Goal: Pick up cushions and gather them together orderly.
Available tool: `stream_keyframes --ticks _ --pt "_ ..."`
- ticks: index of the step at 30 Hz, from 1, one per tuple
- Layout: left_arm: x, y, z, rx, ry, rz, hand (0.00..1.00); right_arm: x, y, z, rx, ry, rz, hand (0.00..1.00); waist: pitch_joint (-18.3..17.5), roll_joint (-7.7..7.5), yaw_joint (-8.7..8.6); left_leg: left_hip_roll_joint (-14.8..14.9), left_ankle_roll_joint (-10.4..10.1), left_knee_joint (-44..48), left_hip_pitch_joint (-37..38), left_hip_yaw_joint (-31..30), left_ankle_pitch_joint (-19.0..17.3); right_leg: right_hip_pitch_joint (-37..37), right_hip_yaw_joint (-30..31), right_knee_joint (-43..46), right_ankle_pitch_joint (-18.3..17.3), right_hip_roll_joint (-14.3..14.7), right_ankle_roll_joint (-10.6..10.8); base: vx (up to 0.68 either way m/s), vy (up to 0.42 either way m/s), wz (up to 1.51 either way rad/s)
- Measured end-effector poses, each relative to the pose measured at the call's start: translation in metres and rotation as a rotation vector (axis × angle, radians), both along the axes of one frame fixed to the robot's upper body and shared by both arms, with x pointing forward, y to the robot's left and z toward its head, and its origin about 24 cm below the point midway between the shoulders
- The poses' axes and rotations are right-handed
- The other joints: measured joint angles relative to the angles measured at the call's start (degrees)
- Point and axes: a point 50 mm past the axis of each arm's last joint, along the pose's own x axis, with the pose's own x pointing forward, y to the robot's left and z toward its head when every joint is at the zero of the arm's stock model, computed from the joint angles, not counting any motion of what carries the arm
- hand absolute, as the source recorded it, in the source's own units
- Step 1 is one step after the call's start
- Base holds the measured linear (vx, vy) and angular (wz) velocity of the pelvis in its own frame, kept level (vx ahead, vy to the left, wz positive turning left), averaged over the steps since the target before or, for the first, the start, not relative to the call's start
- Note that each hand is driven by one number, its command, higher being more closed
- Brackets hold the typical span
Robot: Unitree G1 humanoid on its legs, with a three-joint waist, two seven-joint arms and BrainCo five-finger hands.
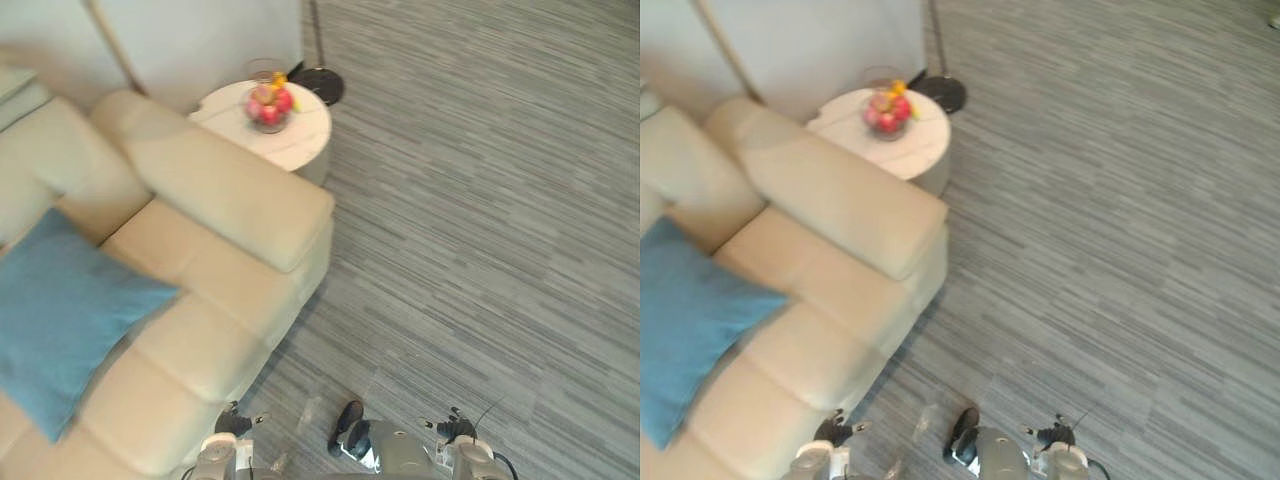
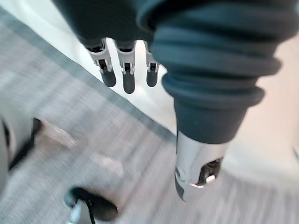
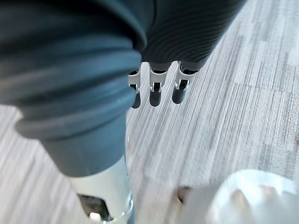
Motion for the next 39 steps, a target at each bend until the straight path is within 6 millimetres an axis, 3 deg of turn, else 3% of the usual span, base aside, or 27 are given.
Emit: stream_keyframes --ticks 1,2,6,8,10,12,13,15,17,20,22,23,25,26,28,29,30,31,32,33,34,36,39 --pt "-0.001 -0.005 -0.001 -0.014 0.003 -0.010 0.00 -0.002 0.000 -0.001 0.000 0.006 -0.002 0.00 0.03 -0.08 0.11 -2.42 0.11 -0.20 0.02 -3.98 -1.38 1.72 3.02 -1.42 0.21 1.13 -0.05 0.20 -0.123 -1.60" --pt "-0.007 -0.009 -0.003 -0.031 0.015 -0.006 0.00 -0.006 -0.001 -0.002 -0.001 0.014 -0.005 0.00 -0.07 -0.06 0.44 -7.05 1.03 -0.63 -1.41 -10.16 -3.78 5.07 8.87 -4.19 0.64 3.04 0.02 0.23 -0.129 -1.67" --pt "-0.007 -0.006 -0.002 -0.035 0.000 0.010 0.00 -0.006 -0.001 -0.002 0.003 0.013 -0.014 0.00 -0.13 0.70 1.73 -14.83 0.97 -7.96 -8.74 -19.95 -4.64 7.30 19.62 -7.14 1.78 5.06 1.58 0.18 -0.005 -1.64" --pt "-0.006 -0.006 -0.001 -0.045 -0.005 0.026 0.00 -0.014 -0.002 -0.004 0.011 0.029 -0.037 0.00 0.67 1.04 2.01 -17.76 -0.57 -15.11 -11.15 -26.27 -3.08 9.73 24.39 -8.35 1.88 5.39 2.33 0.22 0.073 -1.38" --pt "-0.006 -0.005 -0.001 -0.047 -0.017 0.046 0.00 -0.019 0.001 -0.006 0.022 0.036 -0.060 0.00 1.12 1.71 2.79 -19.02 -0.51 -19.67 -12.39 -30.43 1.15 12.16 29.65 -8.90 1.09 5.77 3.59 0.22 0.093 -1.43" --pt "-0.013 -0.004 -0.003 -0.052 -0.004 0.070 0.00 -0.018 0.005 -0.006 0.032 0.026 -0.059 0.00 0.48 2.68 3.40 -18.60 0.59 -20.08 -12.53 -31.58 5.32 12.93 34.72 -8.70 -0.24 6.67 4.79 0.23 0.140 -1.40" --pt "-0.015 -0.003 -0.003 -0.054 0.000 0.083 0.00 -0.018 0.010 -0.007 0.046 0.024 -0.064 0.00 0.22 2.63 3.56 -17.91 3.54 -18.91 -12.00 -29.52 5.67 12.77 37.62 -7.34 -1.63 7.09 5.44 0.32 0.209 -1.25" --pt "-0.017 0.004 -0.004 -0.038 0.012 0.086 0.00 -0.023 0.026 -0.011 0.089 0.030 -0.076 0.00 -0.62 1.17 3.65 -17.51 4.70 -18.38 -11.10 -24.53 3.26 11.35 39.92 -4.29 -3.95 6.09 7.31 0.38 0.223 -1.26" --pt "-0.017 0.007 -0.003 -0.033 0.015 0.098 0.00 -0.021 0.028 -0.011 0.094 0.026 -0.070 0.00 -0.90 0.03 5.38 -16.35 5.56 -18.09 -9.15 -17.93 0.92 9.02 39.16 0.20 -4.94 5.35 9.52 0.30 0.133 -1.57" --pt "-0.018 0.008 -0.004 -0.030 0.025 0.089 0.00 -0.014 0.030 -0.010 0.099 0.014 -0.056 0.00 -0.85 -0.18 5.39 -15.71 6.22 -18.06 -4.96 -10.28 -0.01 5.91 33.19 5.22 -5.04 3.27 12.12 0.28 0.099 -1.43" --pt "-0.017 0.007 -0.004 -0.027 0.028 0.069 0.00 -0.009 0.031 -0.009 0.099 0.005 -0.042 0.00 -0.64 0.33 5.58 -14.71 6.73 -17.97 -3.32 -8.42 -0.31 3.96 25.00 5.40 -4.83 1.68 11.31 0.24 -0.002 -1.44" --pt "-0.014 0.007 -0.004 -0.022 0.027 0.053 0.00 -0.003 0.031 -0.007 0.094 -0.012 -0.031 0.00 -0.23 1.32 5.54 -13.63 6.75 -18.04 -2.48 -8.32 -0.33 2.92 19.17 2.53 -4.27 1.20 10.36 0.31 -0.055 -1.55" --pt "-0.008 0.010 -0.002 -0.014 0.027 0.041 0.00 0.004 0.028 -0.004 0.085 -0.030 -0.023 0.00 0.41 2.39 5.46 -11.75 6.71 -18.66 -0.97 -6.40 -0.34 -0.04 12.06 -0.63 -2.80 1.59 8.68 0.26 -0.076 -1.40" --pt "-0.003 0.013 -0.001 -0.005 0.017 0.037 0.00 0.006 0.026 -0.003 0.076 -0.033 -0.022 0.00 0.76 2.78 5.25 -10.96 6.36 -19.32 0.42 -5.38 -0.50 -1.90 9.56 -4.21 0.29 2.70 7.70 0.31 -0.140 -1.08" --pt "0.003 0.014 0.002 0.005 0.006 0.027 0.00 0.000 0.022 -0.004 0.067 -0.023 -0.031 0.00 0.89 2.70 4.22 -10.40 3.77 -19.23 2.68 -5.16 -2.02 -3.14 8.06 -12.38 7.61 4.15 6.18 0.37 -0.180 -0.74" --pt "0.003 0.016 0.002 0.014 0.007 0.020 0.00 -0.002 0.019 -0.003 0.061 -0.031 -0.051 0.00 0.97 2.52 3.71 -10.43 0.95 -18.61 4.30 -5.61 -3.78 -2.60 8.01 -13.93 15.63 4.38 1.62 0.34 -0.136 -0.57" --pt "0.008 0.012 0.003 0.004 -0.004 0.010 0.00 0.002 0.013 0.000 0.043 -0.045 -0.060 0.00 0.99 3.77 3.32 -8.85 -0.64 -16.52 3.93 -6.09 -3.48 -2.91 8.28 -11.90 14.23 5.34 0.58 0.34 -0.128 -0.41" --pt "0.013 0.008 0.005 -0.004 -0.022 0.003 0.00 0.001 0.009 0.000 0.039 -0.048 -0.075 0.00 1.14 3.58 2.81 -9.02 -2.05 -14.41 3.06 -6.92 -1.46 -3.27 8.47 -9.21 11.37 4.71 1.37 0.34 -0.116 -0.19" --pt "0.015 0.002 0.005 -0.017 -0.029 -0.004 0.00 -0.004 0.005 -0.001 0.031 -0.034 -0.088 0.00 1.14 3.56 2.41 -9.04 -1.96 -11.77 2.98 -7.48 0.95 -2.63 8.68 -7.01 9.07 3.97 1.54 0.38 -0.150 0.17" --pt "0.014 -0.006 0.004 -0.033 -0.031 -0.012 0.00 -0.015 0.001 -0.003 0.020 -0.009 -0.100 0.00 1.16 3.56 2.07 -7.87 -1.54 -2.30 0.20 -9.02 5.42 0.18 8.81 -6.72 6.84 3.33 1.56 0.39 -0.149 0.15" --pt "0.013 -0.008 0.004 -0.039 -0.032 -0.011 0.00 -0.020 0.000 -0.004 0.019 0.003 -0.112 0.00 1.29 3.31 2.26 -5.99 -0.16 5.21 -2.48 -9.73 5.31 2.12 9.29 -7.04 5.98 3.29 1.40 0.39 -0.129 0.06" --pt "0.006 -0.008 0.001 -0.040 -0.010 -0.005 0.00 -0.023 0.001 -0.007 0.033 0.017 -0.140 0.00 2.02 2.35 2.84 -3.78 3.10 17.42 -7.46 -10.40 0.40 7.08 11.73 -7.71 3.72 3.54 1.25 0.40 -0.100 -0.37" --pt "0.007 -0.005 0.003 -0.032 -0.029 -0.004 0.00 -0.024 0.002 -0.007 0.052 0.011 -0.177 0.00 2.42 1.71 4.32 -5.54 3.33 16.61 -13.10 -12.53 -3.71 12.11 16.52 -8.65 1.84 3.28 1.54 0.36 0.011 -0.66"
